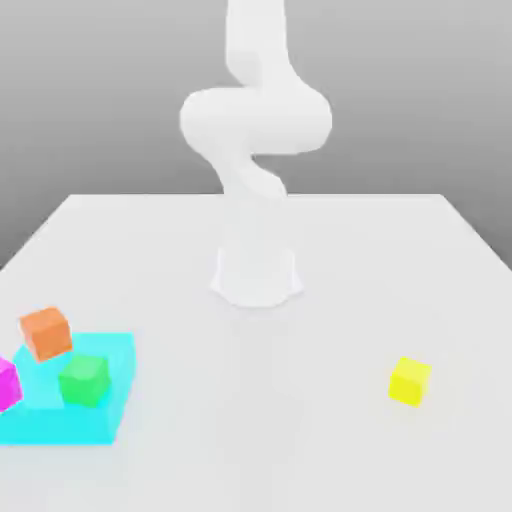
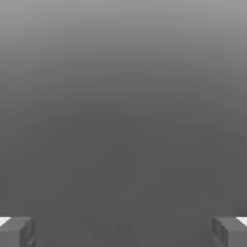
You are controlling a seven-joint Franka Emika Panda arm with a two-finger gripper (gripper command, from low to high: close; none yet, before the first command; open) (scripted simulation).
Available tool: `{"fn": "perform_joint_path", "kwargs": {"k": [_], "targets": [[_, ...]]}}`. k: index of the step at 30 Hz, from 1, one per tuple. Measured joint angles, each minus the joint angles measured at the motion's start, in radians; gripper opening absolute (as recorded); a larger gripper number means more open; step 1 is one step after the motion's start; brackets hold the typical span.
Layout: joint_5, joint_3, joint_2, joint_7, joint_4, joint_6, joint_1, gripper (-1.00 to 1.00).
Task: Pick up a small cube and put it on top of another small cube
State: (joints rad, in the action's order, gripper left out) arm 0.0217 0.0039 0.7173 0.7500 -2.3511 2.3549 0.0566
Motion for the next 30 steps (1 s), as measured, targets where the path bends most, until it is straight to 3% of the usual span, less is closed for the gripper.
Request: {"fn": "perform_joint_path", "kwargs": {"k": [15,21,27,28,30], "targets": [[0.079,0.133,-0.558,-0.286,-0.33,0.365,0.316,0.0],[-0.061,0.178,-0.777,-0.268,-0.443,0.513,0.4,0.0],[-0.185,0.059,-0.995,-0.183,-0.412,0.683,0.497,0.0],[-0.189,0.045,-1.019,-0.179,-0.407,0.703,0.509,-1.0],[-0.189,0.045,-1.019,-0.179,-0.407,0.703,0.509,-1.0]]}}
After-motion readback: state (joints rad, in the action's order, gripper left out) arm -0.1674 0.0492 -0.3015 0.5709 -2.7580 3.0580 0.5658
